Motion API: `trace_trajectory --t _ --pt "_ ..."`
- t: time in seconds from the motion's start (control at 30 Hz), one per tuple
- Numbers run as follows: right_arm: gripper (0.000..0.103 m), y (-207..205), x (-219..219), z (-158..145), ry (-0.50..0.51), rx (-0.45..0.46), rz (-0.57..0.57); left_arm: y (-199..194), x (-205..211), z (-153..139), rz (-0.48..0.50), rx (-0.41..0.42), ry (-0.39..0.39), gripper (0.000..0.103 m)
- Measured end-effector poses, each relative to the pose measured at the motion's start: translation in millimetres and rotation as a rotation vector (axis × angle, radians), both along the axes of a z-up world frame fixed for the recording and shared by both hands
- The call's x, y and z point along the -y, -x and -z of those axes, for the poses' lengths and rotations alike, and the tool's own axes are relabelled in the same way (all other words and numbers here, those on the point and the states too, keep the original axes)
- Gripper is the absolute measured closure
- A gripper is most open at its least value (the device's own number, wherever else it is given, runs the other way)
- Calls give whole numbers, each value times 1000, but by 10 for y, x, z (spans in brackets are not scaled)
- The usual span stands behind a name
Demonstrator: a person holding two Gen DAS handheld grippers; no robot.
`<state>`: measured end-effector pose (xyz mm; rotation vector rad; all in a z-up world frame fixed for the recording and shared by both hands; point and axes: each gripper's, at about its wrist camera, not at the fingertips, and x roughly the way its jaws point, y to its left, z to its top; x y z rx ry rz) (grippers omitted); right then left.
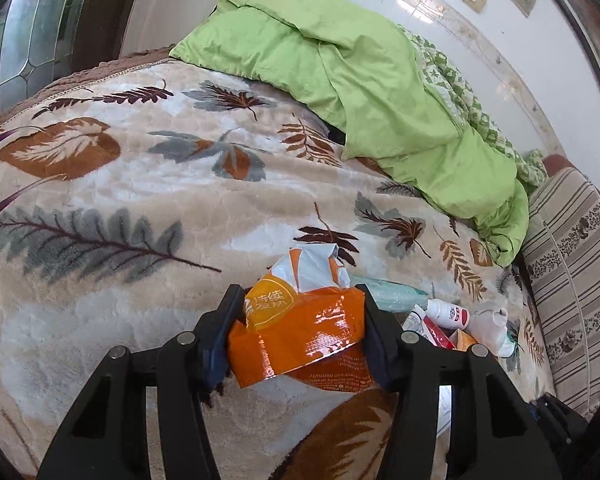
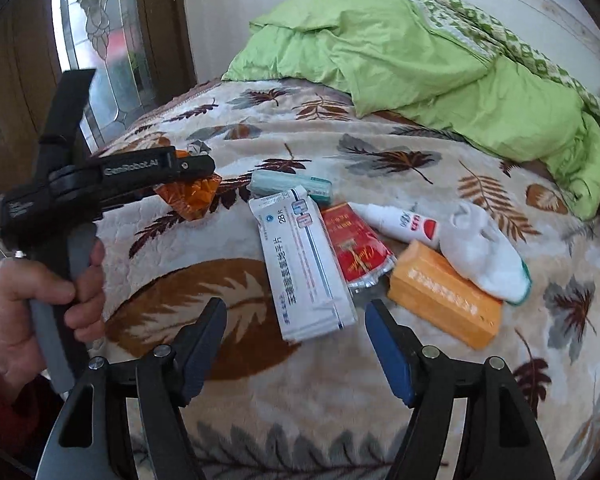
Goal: Collect trash
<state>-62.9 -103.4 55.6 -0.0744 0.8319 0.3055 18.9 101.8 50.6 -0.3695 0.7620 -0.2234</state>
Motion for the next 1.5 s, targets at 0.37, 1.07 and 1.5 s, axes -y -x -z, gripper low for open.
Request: trace_trajectory --t 0.37,1.07,1.5 --pt "43 -252 -60 347 133 -5 73 129 -3 -92 29 30 -48 49" --pt "43 1129 737 -118 -161 164 292 1438 802 -386 186 179 -296 49" --pt "43 1222 826 -101 -196 157 309 1639 864 -169 150 185 -388 49"
